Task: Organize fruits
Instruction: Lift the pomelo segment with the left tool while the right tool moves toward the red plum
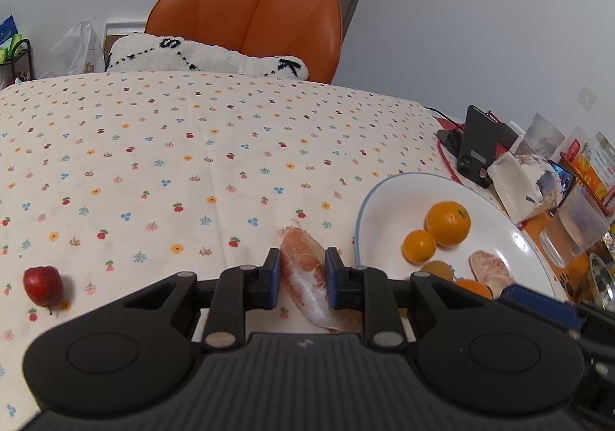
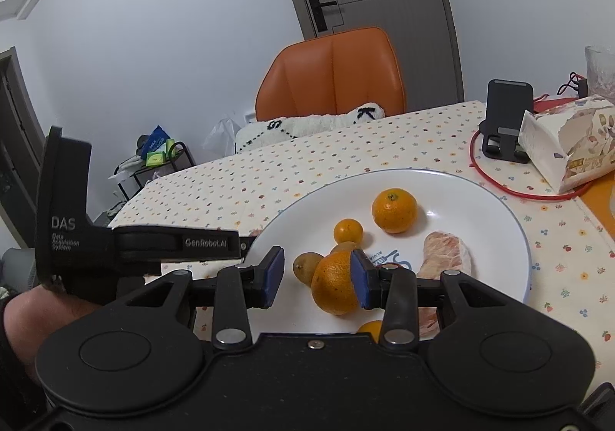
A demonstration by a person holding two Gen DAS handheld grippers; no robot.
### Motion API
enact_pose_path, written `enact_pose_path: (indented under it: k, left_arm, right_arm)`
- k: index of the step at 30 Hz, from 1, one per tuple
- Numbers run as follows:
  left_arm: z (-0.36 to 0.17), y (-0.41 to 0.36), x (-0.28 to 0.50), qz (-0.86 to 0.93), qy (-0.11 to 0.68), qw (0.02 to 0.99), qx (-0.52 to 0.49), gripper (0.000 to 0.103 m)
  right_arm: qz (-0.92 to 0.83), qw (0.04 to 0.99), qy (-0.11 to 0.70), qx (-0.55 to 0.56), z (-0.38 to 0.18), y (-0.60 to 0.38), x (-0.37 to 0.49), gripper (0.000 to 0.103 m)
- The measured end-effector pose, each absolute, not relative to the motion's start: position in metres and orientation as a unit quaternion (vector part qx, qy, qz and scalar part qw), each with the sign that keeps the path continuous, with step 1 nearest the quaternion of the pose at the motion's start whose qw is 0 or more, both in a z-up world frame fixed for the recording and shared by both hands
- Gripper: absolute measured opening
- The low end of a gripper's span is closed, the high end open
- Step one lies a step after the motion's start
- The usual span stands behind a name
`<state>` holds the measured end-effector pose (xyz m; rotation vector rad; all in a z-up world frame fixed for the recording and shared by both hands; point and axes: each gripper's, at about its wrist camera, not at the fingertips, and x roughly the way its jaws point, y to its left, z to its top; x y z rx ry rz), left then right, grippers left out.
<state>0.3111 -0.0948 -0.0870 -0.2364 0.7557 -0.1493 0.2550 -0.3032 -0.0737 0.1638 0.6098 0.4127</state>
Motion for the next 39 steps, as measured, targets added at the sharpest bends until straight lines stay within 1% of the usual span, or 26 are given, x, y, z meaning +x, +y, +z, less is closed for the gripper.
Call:
enact_pose_path:
  k: [8,20,24,26,27,28,31,32,33,34,35,36,37,38,39]
  left_arm:
    - [-0.083,-0.081,0.294,-0.065,0.37,0.92,-0.115,0.02]
    - [-0.08,-0.039,0.265,-0.046,0.378,0.916,-0.123,0.021]
    - [-0.079,-0.031,0.261,-0.042,0.387,0.913,-0.123,0.024]
    - [-0.078,-0.031,0.259,-0.046,0.388,0.912,-0.127,0.024]
    - [-0.078,-0.031,0.258,-0.051,0.387,0.912,-0.128,0.026]
    - [-0.078,-0.034,0.258,-0.051,0.387,0.912,-0.123,0.031]
    - [-0.082,-0.042,0.258,-0.043,0.388,0.914,-0.107,0.036]
    - [-0.084,-0.044,0.259,-0.045,0.39,0.914,-0.108,0.037]
    - [-0.085,-0.046,0.258,-0.044,0.387,0.915,-0.106,0.041]
    - [-0.085,-0.048,0.258,-0.043,0.384,0.917,-0.101,0.045]
    - [-0.086,-0.052,0.259,-0.041,0.384,0.918,-0.093,0.045]
    - [-0.086,-0.056,0.259,-0.039,0.383,0.919,-0.082,0.045]
    - [-0.087,-0.058,0.259,-0.036,0.381,0.921,-0.074,0.045]
    - [-0.087,-0.059,0.259,-0.033,0.379,0.922,-0.069,0.044]
    - [-0.088,-0.059,0.259,-0.028,0.378,0.923,-0.064,0.039]
  right_arm:
    - [0.216,0.928,0.293,0.078,-0.07,-0.293,0.252,0.039]
    - [0.256,0.918,0.295,0.069,-0.07,-0.255,0.249,0.039]
    - [0.263,0.915,0.298,0.064,-0.07,-0.246,0.246,0.039]
    - [0.265,0.914,0.3,0.062,-0.071,-0.244,0.245,0.039]
    - [0.265,0.914,0.302,0.061,-0.071,-0.243,0.244,0.039]
    - [0.264,0.913,0.304,0.06,-0.072,-0.243,0.243,0.039]
    - [0.259,0.914,0.307,0.06,-0.074,-0.246,0.244,0.04]
    - [0.257,0.914,0.309,0.061,-0.075,-0.248,0.243,0.043]
    - [0.256,0.914,0.309,0.062,-0.076,-0.249,0.243,0.049]
    - [0.255,0.915,0.308,0.062,-0.077,-0.25,0.243,0.052]
    - [0.254,0.915,0.306,0.061,-0.077,-0.251,0.242,0.058]
    - [0.253,0.917,0.304,0.059,-0.077,-0.251,0.242,0.064]
    - [0.252,0.918,0.301,0.056,-0.076,-0.25,0.241,0.066]
    - [0.25,0.92,0.298,0.052,-0.075,-0.25,0.241,0.07]
    - [0.251,0.921,0.295,0.05,-0.074,-0.249,0.241,0.074]
